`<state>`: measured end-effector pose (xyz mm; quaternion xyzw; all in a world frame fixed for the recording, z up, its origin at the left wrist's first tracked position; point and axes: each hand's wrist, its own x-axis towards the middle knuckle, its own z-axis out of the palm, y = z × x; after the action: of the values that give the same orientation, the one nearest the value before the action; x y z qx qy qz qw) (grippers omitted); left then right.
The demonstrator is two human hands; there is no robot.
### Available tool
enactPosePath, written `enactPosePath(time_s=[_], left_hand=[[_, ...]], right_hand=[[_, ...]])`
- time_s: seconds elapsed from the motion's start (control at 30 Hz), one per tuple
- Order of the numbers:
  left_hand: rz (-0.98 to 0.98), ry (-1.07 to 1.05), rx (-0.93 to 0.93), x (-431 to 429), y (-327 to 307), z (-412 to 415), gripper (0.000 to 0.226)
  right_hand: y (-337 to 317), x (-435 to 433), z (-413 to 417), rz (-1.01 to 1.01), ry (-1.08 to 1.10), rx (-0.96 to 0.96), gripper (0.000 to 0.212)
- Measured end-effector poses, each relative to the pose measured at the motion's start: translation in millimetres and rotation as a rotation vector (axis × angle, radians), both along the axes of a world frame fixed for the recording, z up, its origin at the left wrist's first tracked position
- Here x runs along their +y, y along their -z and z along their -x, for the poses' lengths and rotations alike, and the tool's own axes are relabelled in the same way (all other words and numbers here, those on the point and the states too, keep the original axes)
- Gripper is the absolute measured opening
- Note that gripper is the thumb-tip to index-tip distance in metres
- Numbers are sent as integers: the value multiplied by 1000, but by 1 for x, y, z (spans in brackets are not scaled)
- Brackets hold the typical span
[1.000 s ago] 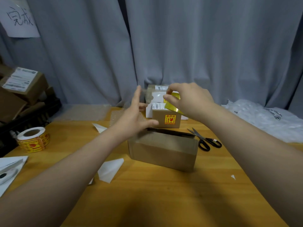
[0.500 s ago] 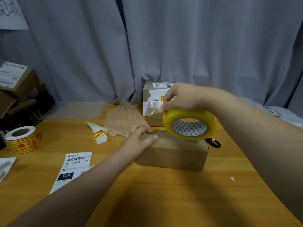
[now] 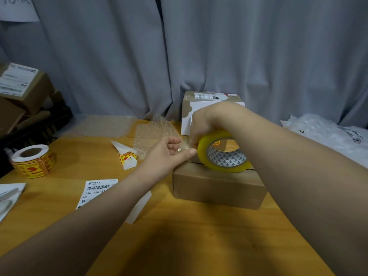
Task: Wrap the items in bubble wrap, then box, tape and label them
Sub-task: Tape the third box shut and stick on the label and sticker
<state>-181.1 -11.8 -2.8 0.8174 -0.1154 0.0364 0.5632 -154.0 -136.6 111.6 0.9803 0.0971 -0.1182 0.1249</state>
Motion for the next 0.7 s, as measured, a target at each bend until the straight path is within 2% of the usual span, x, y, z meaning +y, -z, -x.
enactPosePath(time_s=[0.07, 0.13, 0.33, 0.43, 0.5, 0.6, 0.7], left_hand=[[24, -82, -20, 2, 2, -2, 22], [108, -118, 7, 8, 5, -4, 8], [262, -126, 192, 16, 6, -4, 16], [335, -84, 255, 13, 3, -2, 16], [394, -99, 250, 13, 2, -2, 27], [410, -69, 268, 17, -1, -1, 24], [447, -58, 358, 17, -4, -1, 25]], right_hand=[[1, 3, 0, 20, 2, 14, 31], [2, 7, 0, 26, 14, 43, 32], [2, 21, 6, 133, -51, 56, 24], [5, 26, 4, 132, -31, 36, 31], [6, 28, 2, 125, -14, 4, 36], [7, 27, 3, 83, -25, -118, 35], [9, 29, 9, 34, -102, -339, 14]])
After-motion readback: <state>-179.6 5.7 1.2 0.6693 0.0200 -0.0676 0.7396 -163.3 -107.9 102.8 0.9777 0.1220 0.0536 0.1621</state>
